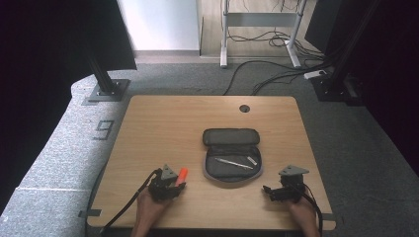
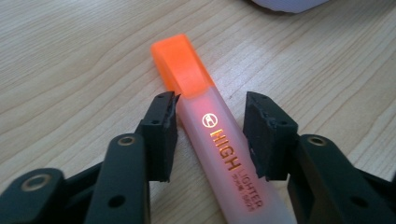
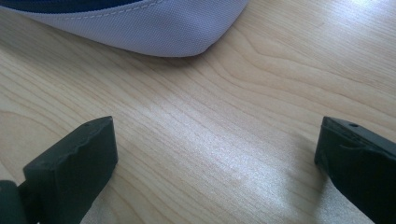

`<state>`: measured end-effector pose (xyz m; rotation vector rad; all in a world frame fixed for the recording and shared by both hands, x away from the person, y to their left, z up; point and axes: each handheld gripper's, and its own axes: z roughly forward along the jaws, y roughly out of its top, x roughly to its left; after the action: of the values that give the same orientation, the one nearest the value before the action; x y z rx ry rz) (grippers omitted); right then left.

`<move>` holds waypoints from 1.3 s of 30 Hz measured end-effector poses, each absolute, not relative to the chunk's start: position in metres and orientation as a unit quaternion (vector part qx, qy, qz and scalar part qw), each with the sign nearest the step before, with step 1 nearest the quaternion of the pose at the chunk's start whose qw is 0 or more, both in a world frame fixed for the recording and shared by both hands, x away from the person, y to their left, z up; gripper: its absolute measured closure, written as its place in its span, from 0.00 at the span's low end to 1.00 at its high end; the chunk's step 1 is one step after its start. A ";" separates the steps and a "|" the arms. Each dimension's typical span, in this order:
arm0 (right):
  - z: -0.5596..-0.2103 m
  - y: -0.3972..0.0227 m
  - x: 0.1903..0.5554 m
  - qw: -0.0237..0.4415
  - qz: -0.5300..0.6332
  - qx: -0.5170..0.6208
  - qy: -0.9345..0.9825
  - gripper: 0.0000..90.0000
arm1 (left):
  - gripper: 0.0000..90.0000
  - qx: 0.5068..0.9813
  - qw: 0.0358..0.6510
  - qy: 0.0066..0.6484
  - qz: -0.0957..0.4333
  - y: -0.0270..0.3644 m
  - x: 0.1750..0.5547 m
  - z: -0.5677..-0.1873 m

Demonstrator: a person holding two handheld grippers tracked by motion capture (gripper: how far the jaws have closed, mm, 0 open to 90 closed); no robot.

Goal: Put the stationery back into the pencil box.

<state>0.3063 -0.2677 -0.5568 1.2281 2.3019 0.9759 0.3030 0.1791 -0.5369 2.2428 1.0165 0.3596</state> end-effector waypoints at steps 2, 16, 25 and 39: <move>-0.557 -0.268 0.306 0.177 0.345 0.434 0.813 0.00 | 0.65 0.853 0.320 0.389 0.139 0.180 0.303 -0.537; -0.557 -0.268 0.306 0.177 0.345 0.434 0.813 0.00 | 0.74 0.857 0.325 0.378 0.126 0.185 0.305 -0.536; -0.557 -0.268 0.306 0.177 0.345 0.434 0.813 0.00 | 0.74 0.855 0.344 0.371 0.111 0.184 0.306 -0.527; -0.557 -0.268 0.306 0.177 0.345 0.434 0.813 0.00 | 0.74 0.856 0.371 0.343 0.112 0.179 0.311 -0.492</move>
<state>0.3064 -0.2678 -0.5568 1.2275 2.3021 0.9757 0.3114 0.1793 -0.4915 2.1951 0.8790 0.2879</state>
